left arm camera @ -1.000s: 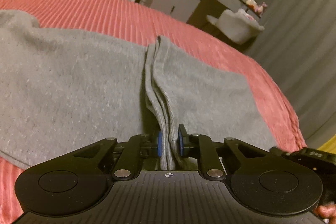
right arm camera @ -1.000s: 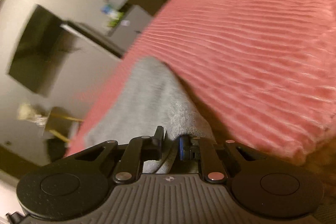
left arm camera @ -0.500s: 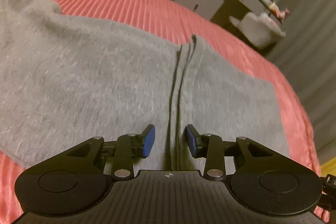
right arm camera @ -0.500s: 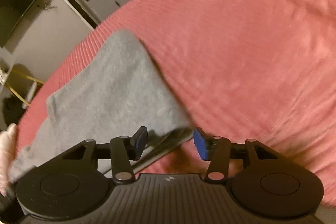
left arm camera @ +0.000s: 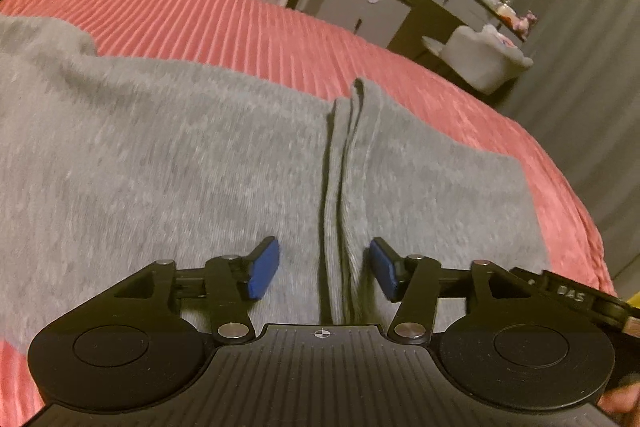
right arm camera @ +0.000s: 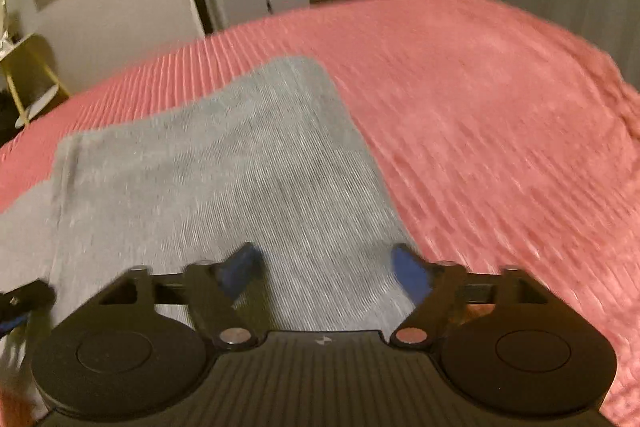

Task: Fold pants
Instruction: 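Open both grippers and release the folded pants onto the bed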

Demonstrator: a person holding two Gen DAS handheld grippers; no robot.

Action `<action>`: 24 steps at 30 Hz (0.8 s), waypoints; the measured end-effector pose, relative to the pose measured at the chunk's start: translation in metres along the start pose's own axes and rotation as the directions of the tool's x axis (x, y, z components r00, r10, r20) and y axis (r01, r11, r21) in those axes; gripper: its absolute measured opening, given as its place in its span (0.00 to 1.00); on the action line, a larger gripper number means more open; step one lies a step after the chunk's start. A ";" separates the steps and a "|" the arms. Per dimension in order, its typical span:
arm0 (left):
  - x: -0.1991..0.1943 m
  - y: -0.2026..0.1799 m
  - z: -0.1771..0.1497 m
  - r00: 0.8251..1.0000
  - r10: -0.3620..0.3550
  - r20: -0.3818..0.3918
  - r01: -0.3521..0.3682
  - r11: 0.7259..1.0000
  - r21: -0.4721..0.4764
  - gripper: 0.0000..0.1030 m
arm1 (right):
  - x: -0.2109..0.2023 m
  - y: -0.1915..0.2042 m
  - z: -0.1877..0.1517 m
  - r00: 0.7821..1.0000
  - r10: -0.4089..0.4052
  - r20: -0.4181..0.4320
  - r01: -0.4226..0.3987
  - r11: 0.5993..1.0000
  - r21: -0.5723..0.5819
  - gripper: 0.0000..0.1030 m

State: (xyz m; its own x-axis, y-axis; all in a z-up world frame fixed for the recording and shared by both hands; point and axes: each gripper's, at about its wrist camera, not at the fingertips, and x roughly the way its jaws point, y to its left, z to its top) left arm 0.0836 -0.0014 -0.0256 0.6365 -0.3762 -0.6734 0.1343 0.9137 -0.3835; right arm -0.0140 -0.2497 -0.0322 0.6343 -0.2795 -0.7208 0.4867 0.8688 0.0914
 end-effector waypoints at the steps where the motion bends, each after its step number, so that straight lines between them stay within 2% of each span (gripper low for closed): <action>1: 0.001 -0.001 0.003 1.000 0.008 0.000 -0.008 1.000 0.010 0.59 | 0.004 0.001 0.000 1.000 -0.020 0.009 0.020 1.000 0.006 0.85; 3: 0.005 -0.004 0.010 1.000 0.016 0.009 -0.016 1.000 0.021 0.67 | 0.012 -0.006 0.001 0.999 -0.039 0.015 0.038 0.998 0.042 0.91; 5: 0.010 -0.005 0.018 1.000 0.011 0.020 -0.011 1.000 0.017 0.69 | 0.023 -0.015 0.002 1.000 -0.019 -0.001 0.019 0.994 0.108 0.96; 8: 0.026 -0.005 0.034 1.000 -0.014 0.019 0.014 1.000 -0.002 0.69 | 0.028 -0.027 0.002 1.000 0.008 0.013 -0.010 0.984 0.179 0.96; 14: 0.065 -0.008 0.061 0.999 -0.038 -0.015 0.037 0.998 -0.041 0.68 | 0.034 -0.030 -0.003 0.998 0.010 0.060 -0.021 0.981 0.193 0.96; 16: 0.070 -0.011 0.067 0.999 -0.043 -0.010 0.043 0.998 -0.043 0.58 | 0.032 -0.030 -0.003 0.997 0.015 0.071 -0.028 0.980 0.196 0.96; 17: 0.072 -0.011 0.071 0.999 -0.052 -0.018 0.051 0.997 -0.055 0.41 | 0.032 -0.030 -0.003 0.996 0.018 0.082 -0.034 0.980 0.195 0.96; 18: 0.073 -0.010 0.072 0.997 -0.067 -0.029 0.065 0.996 -0.068 0.27 | 0.030 -0.031 -0.002 0.995 0.026 0.095 -0.045 0.980 0.195 0.96; 20: 0.072 -0.009 0.076 0.997 -0.078 -0.023 0.076 0.993 -0.085 0.17 | 0.025 -0.031 -0.001 0.990 0.047 0.132 -0.072 0.978 0.193 0.95; 24: 0.052 -0.017 0.080 0.996 -0.084 0.038 0.086 0.996 -0.033 0.16 | 0.008 -0.028 -0.002 0.967 0.085 0.239 -0.124 0.980 0.154 0.87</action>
State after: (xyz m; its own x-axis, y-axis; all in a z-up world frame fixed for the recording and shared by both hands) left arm 0.1756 -0.0246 -0.0033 0.6515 -0.4458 -0.6138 0.1630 0.8725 -0.4606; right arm -0.0238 -0.2753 -0.0415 0.7985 -0.2939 -0.5253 0.4907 0.8233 0.2852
